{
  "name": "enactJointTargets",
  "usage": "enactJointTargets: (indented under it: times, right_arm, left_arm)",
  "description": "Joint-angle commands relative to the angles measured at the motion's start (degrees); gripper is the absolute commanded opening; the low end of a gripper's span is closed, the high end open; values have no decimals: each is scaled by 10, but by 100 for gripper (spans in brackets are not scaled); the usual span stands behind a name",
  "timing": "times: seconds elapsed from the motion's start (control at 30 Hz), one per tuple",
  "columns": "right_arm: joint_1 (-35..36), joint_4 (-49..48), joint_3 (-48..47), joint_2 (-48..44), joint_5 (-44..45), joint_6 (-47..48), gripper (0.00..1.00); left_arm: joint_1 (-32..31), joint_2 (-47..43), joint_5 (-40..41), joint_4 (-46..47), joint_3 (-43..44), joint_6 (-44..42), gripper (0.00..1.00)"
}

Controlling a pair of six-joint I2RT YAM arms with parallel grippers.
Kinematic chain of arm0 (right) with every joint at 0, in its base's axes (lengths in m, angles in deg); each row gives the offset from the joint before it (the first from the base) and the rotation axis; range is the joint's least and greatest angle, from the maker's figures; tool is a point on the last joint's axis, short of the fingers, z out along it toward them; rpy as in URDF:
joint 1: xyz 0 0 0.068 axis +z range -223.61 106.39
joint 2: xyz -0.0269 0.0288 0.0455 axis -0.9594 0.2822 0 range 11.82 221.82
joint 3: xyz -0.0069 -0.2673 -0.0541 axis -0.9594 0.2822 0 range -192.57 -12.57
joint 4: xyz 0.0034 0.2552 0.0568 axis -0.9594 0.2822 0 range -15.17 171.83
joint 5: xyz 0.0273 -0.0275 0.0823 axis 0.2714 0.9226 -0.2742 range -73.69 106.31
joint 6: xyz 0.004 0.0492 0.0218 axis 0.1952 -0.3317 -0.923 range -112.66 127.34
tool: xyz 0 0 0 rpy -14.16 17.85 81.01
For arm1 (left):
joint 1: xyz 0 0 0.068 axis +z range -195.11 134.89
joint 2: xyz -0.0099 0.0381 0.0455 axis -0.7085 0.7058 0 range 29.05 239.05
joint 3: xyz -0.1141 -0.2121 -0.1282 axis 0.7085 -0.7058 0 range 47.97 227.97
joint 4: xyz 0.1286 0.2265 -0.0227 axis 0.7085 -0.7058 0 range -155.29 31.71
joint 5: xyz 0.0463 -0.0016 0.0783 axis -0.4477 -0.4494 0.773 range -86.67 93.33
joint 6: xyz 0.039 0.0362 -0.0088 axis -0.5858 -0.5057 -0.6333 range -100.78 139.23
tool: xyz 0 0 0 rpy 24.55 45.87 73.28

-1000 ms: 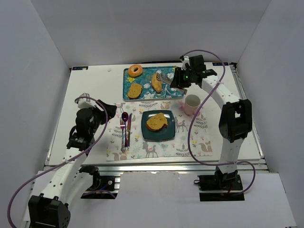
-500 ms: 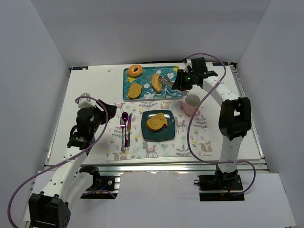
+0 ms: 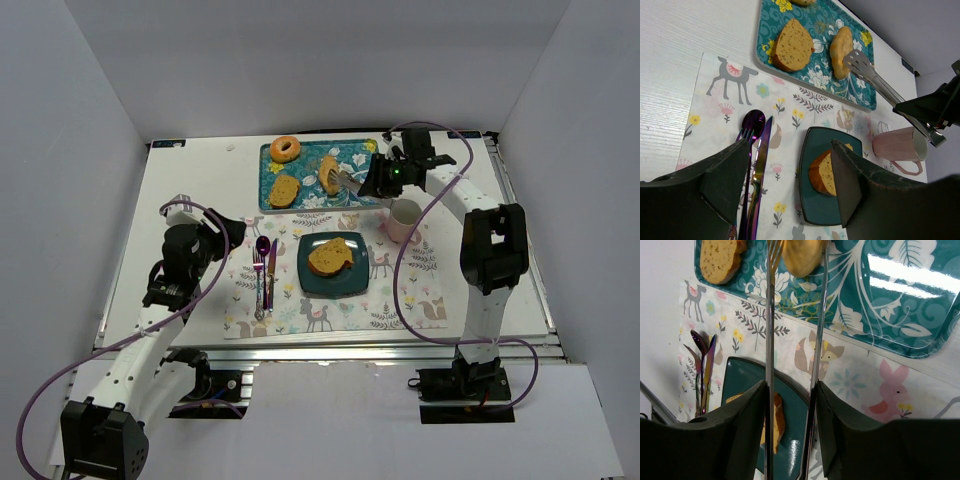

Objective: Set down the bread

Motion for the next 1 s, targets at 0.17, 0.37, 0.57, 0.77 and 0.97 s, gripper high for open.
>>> enactJointTargets:
  times: [0.17, 0.37, 0.57, 0.77, 0.97]
  right_arm:
    - [-3, -28, 8, 6, -33, -24, 48]
    - [-5, -31, 9, 15, -36, -35, 49]
    - [-8, -37, 18, 23, -38, -46, 50]
    - [-9, -41, 15, 27, -43, -49, 42]
    - [-16, -52, 16, 25, -66, -52, 22]
  left_arm:
    - [4, 3, 7, 2, 28, -5, 75]
    - [4, 7, 8, -1, 33, -5, 75]
    - [4, 7, 8, -5, 38, -4, 75]
    - [4, 11, 10, -8, 44, -4, 75]
    - [3, 12, 9, -7, 46, -3, 75]
